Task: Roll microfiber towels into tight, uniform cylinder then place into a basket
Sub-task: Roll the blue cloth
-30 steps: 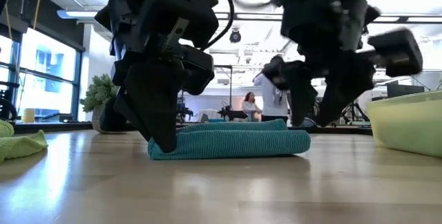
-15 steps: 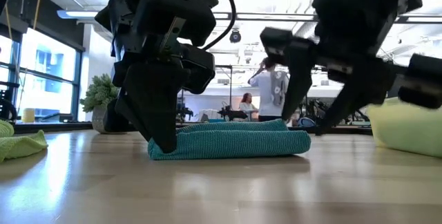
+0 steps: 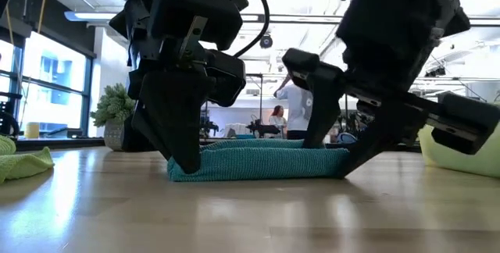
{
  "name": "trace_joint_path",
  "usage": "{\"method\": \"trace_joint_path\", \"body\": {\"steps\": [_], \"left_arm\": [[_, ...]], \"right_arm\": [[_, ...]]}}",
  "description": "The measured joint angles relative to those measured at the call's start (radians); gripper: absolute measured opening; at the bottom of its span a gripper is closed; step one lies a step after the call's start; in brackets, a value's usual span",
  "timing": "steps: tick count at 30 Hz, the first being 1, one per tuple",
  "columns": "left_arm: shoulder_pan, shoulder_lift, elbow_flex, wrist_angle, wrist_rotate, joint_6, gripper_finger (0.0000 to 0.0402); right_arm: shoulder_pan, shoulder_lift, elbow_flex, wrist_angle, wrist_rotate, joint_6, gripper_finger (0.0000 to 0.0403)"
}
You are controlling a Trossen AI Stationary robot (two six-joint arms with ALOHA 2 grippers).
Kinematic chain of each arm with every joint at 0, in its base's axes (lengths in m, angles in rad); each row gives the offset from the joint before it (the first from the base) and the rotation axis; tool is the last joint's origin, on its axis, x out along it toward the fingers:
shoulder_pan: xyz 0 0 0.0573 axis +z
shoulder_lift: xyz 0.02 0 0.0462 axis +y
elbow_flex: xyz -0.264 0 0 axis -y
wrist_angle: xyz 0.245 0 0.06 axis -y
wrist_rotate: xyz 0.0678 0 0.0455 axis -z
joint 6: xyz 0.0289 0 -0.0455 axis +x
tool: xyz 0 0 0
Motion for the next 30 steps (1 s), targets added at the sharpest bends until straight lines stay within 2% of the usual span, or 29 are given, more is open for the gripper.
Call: {"method": "trace_joint_path", "body": {"steps": [6,12,15,21,30], "left_arm": [[-0.001,0.0,0.0,0.004,0.007,0.004,0.0003],[0.0,0.0,0.0,0.01,0.007,-0.005,0.0005],[-0.001,-0.002,0.0,0.01,0.002,-0.005,0.0018],[0.0,-0.003,0.001,0.019,-0.006,0.003,0.0045],[-0.001,-0.004,0.001,0.02,-0.024,-0.009,0.0029]], "right_arm": [[-0.027,0.003,0.0,-0.024,-0.046,0.095,0.0087],[-0.071,0.004,-0.001,-0.032,-0.171,0.225,0.0012],[-0.12,0.005,-0.001,-0.03,-0.285,0.298,0.0007],[-0.254,0.012,-0.006,-0.014,-0.624,0.521,0.0002],[-0.341,0.012,-0.007,0.085,-0.905,0.848,0.0001]]}}
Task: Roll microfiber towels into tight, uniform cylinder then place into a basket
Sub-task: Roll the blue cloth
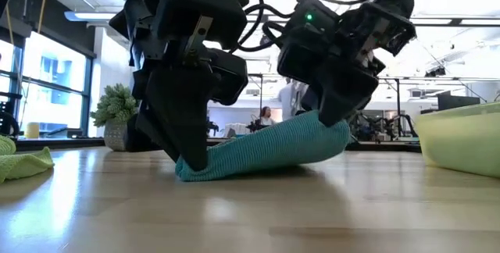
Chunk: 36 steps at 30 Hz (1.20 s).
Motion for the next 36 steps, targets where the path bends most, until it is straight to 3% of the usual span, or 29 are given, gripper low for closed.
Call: {"method": "trace_joint_path", "body": {"steps": [10,17,23,30,36], "left_arm": [[-0.012,0.0,-0.002,0.042,-0.011,-0.015,0.0013],[-0.017,0.0,0.032,0.034,-0.052,0.019,0.0016],[-0.017,-0.036,0.113,-0.146,-0.076,0.135,0.0052],[-0.022,-0.094,0.201,-0.515,-0.276,0.245,0.0106],[-0.094,-0.115,0.229,-0.399,-0.348,0.39,0.0126]], "right_arm": [[-0.002,0.061,0.007,-0.031,0.109,0.212,0.0],[0.018,0.101,0.014,-0.014,0.227,0.207,0.0],[0.03,0.094,0.011,-0.021,0.254,0.198,0.0],[0.043,0.094,0.011,-0.028,0.29,0.192,0.0],[0.042,0.094,0.011,-0.025,0.294,0.198,0.0]]}}
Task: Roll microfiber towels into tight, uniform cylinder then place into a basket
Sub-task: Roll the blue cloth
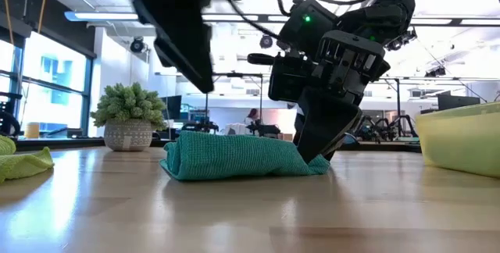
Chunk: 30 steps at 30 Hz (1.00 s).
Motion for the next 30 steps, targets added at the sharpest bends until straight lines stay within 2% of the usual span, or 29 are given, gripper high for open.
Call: {"method": "trace_joint_path", "body": {"steps": [4,8,13,20,27,30], "left_arm": [[-0.068,0.022,-0.001,0.08,-0.071,0.116,0.0127],[-0.117,0.043,-0.001,0.116,-0.152,0.138,0.0132],[-0.152,0.048,-0.003,0.104,-0.227,0.069,0.0152],[-0.176,0.095,-0.005,0.119,-0.276,0.016,0.0177],[-0.171,0.163,-0.006,0.094,-0.322,-0.06,0.018],[-0.158,0.181,-0.006,0.093,-0.309,-0.116,0.0178]], "right_arm": [[0.0,0.0,0.0,0.006,-0.001,0.005,0.0],[0.0,0.0,0.0,0.01,-0.002,0.008,0.0],[0.0,0.0,-0.001,0.013,-0.001,0.011,0.0],[0.0,0.0,-0.002,0.016,-0.002,0.012,0.0],[0.0,0.0,-0.002,0.016,-0.005,0.01,0.0],[0.0,0.0,-0.002,0.015,-0.006,0.005,0.0]]}}
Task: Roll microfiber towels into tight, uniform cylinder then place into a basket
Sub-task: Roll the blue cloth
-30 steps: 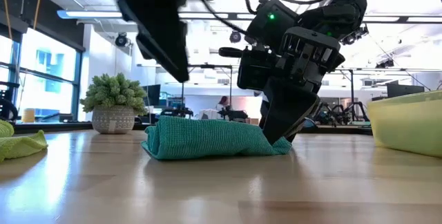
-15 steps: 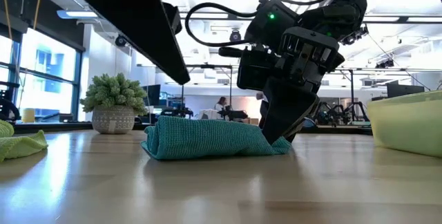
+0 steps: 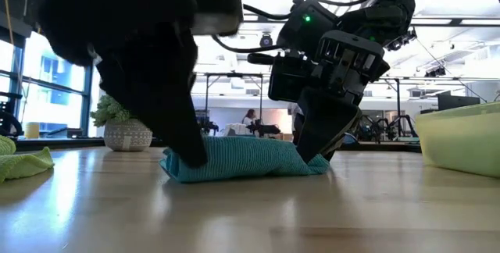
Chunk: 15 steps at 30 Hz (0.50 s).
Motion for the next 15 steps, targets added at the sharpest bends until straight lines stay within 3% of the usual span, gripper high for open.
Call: {"method": "trace_joint_path", "body": {"steps": [5,12,15], "left_arm": [[0.014,0.011,0.0,0.011,0.049,-0.048,0.0139],[0.022,-0.005,0.0,0.024,0.164,-0.094,0.0014],[0.033,-0.034,0.0,0.047,0.21,-0.128,0.0012]], "right_arm": [[-0.001,0.0,0.0,0.0,-0.005,-0.016,0.0],[-0.001,0.0,0.0,-0.002,-0.017,-0.021,0.0],[-0.002,0.0,0.0,-0.003,-0.044,-0.028,0.0]]}}
